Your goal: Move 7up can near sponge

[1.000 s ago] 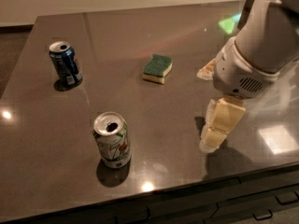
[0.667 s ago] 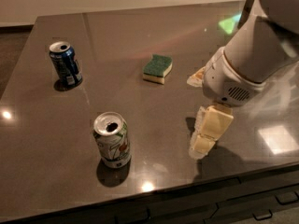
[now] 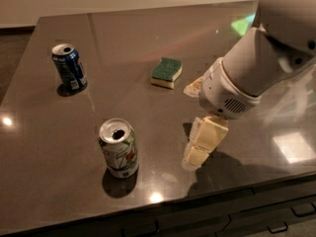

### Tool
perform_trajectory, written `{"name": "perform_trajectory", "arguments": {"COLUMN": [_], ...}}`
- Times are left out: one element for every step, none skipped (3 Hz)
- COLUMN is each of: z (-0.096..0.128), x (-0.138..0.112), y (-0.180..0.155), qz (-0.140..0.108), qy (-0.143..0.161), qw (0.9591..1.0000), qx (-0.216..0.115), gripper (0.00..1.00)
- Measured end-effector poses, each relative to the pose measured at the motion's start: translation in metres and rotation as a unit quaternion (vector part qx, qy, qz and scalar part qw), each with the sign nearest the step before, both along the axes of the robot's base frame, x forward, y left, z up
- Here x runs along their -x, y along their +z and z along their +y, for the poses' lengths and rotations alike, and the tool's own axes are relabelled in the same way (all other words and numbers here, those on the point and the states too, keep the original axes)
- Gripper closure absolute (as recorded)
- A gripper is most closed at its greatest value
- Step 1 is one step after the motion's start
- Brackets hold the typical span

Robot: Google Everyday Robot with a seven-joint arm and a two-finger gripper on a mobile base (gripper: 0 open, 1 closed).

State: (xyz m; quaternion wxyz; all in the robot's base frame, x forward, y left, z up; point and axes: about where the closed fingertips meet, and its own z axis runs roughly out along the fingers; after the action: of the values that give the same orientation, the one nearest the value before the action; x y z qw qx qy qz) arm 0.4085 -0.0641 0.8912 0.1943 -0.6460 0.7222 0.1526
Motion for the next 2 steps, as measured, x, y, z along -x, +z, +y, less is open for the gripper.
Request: {"name": "perform_trajectory", "arguments": {"z": [0.010,0.025], "x": [-0.001,-0.001], "y": [-0.004,-0.006], "qz": [0.007,0.009], "qy": [0.001,0.005], "qw": [0.9998,0.9989], "qx": [-0.016,-0.045], "gripper": [0.00,0.00]}}
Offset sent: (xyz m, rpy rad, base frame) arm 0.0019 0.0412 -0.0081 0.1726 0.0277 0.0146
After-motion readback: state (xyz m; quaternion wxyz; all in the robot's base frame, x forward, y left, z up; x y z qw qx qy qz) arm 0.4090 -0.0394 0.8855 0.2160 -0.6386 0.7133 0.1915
